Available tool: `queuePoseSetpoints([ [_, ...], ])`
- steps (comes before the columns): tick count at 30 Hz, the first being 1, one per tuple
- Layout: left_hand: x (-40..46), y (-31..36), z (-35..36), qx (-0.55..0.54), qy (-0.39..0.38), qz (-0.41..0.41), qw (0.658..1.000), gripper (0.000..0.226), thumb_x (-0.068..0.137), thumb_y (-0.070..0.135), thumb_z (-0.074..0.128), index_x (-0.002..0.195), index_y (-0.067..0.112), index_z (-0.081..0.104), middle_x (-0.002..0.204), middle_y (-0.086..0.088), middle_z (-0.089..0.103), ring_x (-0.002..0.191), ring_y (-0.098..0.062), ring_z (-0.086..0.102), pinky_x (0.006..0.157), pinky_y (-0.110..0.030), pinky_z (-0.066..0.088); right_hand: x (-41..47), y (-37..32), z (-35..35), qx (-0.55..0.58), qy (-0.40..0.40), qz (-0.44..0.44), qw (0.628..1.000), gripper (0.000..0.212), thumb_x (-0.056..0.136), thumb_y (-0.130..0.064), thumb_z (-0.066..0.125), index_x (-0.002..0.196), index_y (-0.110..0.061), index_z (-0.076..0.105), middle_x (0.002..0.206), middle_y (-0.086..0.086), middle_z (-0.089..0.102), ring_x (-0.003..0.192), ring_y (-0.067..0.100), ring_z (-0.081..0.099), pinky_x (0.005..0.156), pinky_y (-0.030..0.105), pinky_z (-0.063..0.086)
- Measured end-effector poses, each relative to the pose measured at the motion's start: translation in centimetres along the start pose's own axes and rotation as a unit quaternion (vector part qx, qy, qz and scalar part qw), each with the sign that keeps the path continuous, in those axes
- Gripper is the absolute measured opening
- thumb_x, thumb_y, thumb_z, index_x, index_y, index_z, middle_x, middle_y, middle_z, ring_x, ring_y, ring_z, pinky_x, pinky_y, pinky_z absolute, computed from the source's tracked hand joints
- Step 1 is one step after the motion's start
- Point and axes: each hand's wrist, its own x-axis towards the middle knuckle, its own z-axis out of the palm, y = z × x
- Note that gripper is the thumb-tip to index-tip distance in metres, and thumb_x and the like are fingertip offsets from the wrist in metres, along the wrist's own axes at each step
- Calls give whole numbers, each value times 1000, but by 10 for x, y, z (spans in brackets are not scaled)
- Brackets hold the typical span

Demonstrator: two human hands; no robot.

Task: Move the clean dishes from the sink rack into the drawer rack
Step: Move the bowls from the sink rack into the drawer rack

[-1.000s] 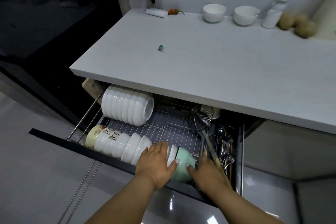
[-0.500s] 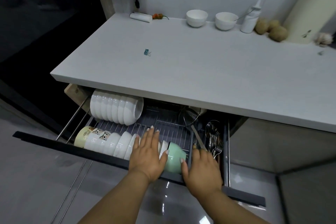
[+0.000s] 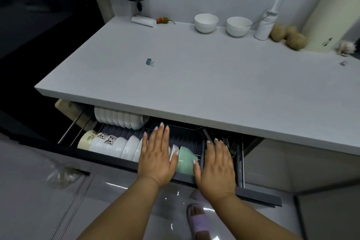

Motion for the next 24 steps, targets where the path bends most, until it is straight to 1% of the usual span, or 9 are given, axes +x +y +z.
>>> queuePoseSetpoints([
  [4, 26, 4, 3, 1, 19, 10, 1000, 72, 91, 47, 31, 147, 2, 29, 155, -13, 32, 143, -24, 22, 117, -47, 9, 27, 7, 6, 8, 54, -25, 998, 65, 96, -49, 21, 131, -2, 48, 136, 23, 51, 131, 34, 39, 112, 41, 24],
  [7, 45, 5, 4, -6, 36, 12, 999, 72, 91, 47, 31, 148, 3, 29, 155, -12, 32, 142, -24, 23, 118, -46, 7, 46, 12, 8, -1, 96, -56, 994, 63, 96, -50, 17, 134, -5, 40, 137, 22, 51, 132, 33, 34, 114, 40, 20],
  [10, 59, 6, 4, -5, 58, 31, 998, 71, 90, 48, 31, 147, 5, 32, 153, -8, 32, 139, -28, 28, 119, -48, 3, 61, 18, 13, -25, 156, -143, 977, 64, 91, -48, 39, 136, -3, 38, 137, 22, 51, 133, 34, 35, 117, 43, 18],
  [12, 65, 5, 7, 15, 70, 53, 996, 69, 94, 52, 23, 146, 6, 30, 153, -7, 28, 146, -25, 16, 119, -48, 0, 74, 22, 15, -38, 176, -178, 967, 74, 86, -50, 47, 139, -1, 35, 141, 22, 48, 137, 33, 32, 117, 45, 18],
  [14, 69, 0, 11, 44, 72, 74, 994, 74, 97, 57, 11, 145, 4, 26, 153, -8, 26, 150, -18, -5, 119, -47, 2, 87, 24, 14, -61, 157, -180, 969, 84, 86, -61, 43, 143, 0, 30, 146, 22, 42, 140, 32, 28, 116, 46, 18],
  [16, 73, -6, 13, 56, 62, 95, 992, 82, 94, 65, 9, 145, 2, 25, 153, -12, 27, 150, -20, -5, 118, -49, 8, 98, 25, 14, -90, 126, -182, 971, 95, 83, -71, 38, 145, -1, 26, 148, 22, 39, 141, 31, 26, 115, 47, 18],
  [19, 76, -10, 10, 71, 68, 123, 987, 94, 86, 76, 19, 141, 0, 30, 147, -17, 41, 142, -30, 25, 112, -55, 19, 109, 30, 20, -112, 133, -202, 964, 101, 77, -78, 40, 144, -2, 29, 145, 22, 44, 138, 31, 29, 115, 44, 17],
  [21, 80, -11, 8, 82, 95, 140, 982, 96, 78, 76, 42, 139, 3, 34, 139, -16, 49, 133, -31, 35, 110, -55, 21, 113, 32, 26, -120, 163, -203, 958, 95, 77, -72, 47, 141, -3, 34, 139, 21, 51, 134, 31, 35, 115, 42, 19],
  [24, 89, -11, 9, 98, 127, 144, 976, 95, 59, 55, 80, 132, 8, 41, 120, -12, 64, 119, -29, 50, 105, -52, 29, 120, 27, 29, -124, 221, -196, 947, 75, 80, -58, 46, 131, -4, 43, 123, 20, 64, 121, 32, 47, 105, 43, 30],
])
